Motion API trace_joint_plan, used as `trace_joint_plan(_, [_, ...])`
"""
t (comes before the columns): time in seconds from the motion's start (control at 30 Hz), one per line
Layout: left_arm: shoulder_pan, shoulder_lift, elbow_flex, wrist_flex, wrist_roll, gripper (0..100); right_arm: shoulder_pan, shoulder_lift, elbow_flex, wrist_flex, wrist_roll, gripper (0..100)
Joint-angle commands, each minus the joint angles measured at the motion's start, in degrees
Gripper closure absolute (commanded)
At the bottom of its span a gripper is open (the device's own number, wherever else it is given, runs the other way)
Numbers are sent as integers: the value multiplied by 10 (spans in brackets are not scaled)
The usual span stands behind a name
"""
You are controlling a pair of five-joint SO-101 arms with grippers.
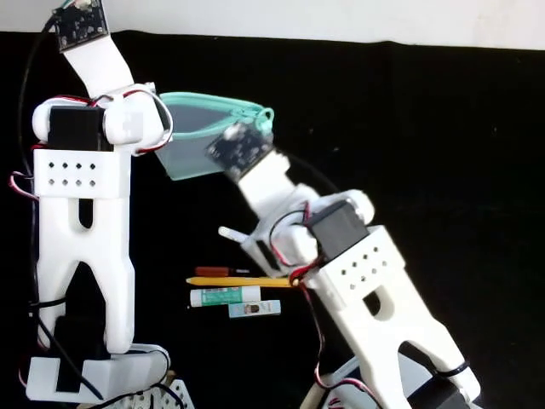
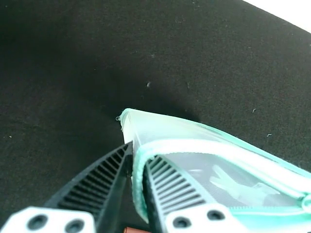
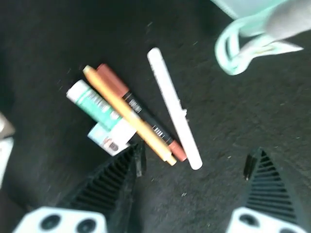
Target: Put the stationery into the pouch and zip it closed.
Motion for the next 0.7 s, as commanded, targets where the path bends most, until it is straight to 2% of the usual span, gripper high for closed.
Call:
trace_joint_plan(0.0, [-6, 6, 0, -14, -4, 994, -25, -22, -15, 22, 6, 680])
trace_joint_plan(0.13, [-16, 6, 0, -11, -4, 994, -40, -22, -15, 43, 11, 680])
trace_joint_plan(0.3, [-26, 6, -1, -11, -4, 994, -41, -21, 40, 51, 88, 680])
trace_joint_plan(0.67, [-27, 5, -3, -11, -5, 994, -41, -21, 267, -149, 179, 680])
